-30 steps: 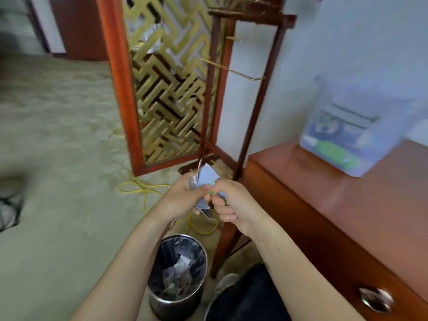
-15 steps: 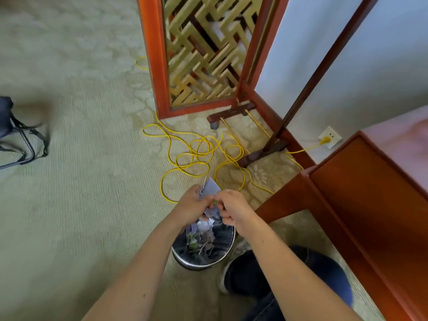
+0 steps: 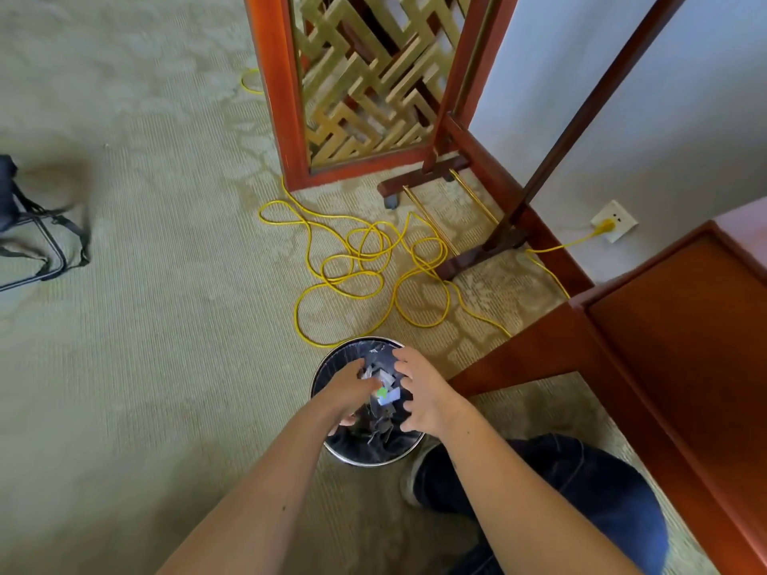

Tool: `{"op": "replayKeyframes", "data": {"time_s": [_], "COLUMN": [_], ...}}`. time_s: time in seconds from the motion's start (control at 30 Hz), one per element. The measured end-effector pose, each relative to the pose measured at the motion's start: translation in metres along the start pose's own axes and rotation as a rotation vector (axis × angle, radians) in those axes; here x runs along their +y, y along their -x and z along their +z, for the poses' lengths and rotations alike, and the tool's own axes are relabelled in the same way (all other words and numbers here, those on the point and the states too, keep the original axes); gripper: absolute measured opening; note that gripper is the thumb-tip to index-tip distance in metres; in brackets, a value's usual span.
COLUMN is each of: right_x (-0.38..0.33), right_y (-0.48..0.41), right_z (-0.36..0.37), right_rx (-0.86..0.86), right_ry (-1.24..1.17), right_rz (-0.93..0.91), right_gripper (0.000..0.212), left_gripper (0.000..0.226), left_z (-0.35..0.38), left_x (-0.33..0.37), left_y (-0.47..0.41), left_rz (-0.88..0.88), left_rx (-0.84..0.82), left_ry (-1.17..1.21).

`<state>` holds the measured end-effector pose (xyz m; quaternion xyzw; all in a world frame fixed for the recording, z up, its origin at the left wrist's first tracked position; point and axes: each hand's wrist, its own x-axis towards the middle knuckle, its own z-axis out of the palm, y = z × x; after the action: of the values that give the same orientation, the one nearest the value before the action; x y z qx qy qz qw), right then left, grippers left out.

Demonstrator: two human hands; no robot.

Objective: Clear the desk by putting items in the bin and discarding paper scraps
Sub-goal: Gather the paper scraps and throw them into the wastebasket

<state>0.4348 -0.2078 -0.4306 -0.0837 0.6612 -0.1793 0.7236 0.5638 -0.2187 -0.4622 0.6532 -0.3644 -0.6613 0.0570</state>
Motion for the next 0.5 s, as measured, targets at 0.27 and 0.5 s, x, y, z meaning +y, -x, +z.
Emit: {"op": "replayKeyframes", "data": {"time_s": [0.27, 0.5], "right_x": [0.003, -0.012], "right_y": [0.020, 0.113], "right_z": [-0.007, -0.007], "right_rx": [0.131, 0.235], "right_ry": [-0.056, -0.111], "right_rz": [-0.235, -0.651], "right_gripper": [0.038, 0.011], "left_gripper": [0.015, 0.018], "left_z": [-0.001, 0.012], "left_x": [0.015, 0.078], "left_y": [0.027, 0.100], "left_rz": [0.142, 0.473], "left_rx": [0.069, 0.089], "left_ry": [0.105, 0.223]}}
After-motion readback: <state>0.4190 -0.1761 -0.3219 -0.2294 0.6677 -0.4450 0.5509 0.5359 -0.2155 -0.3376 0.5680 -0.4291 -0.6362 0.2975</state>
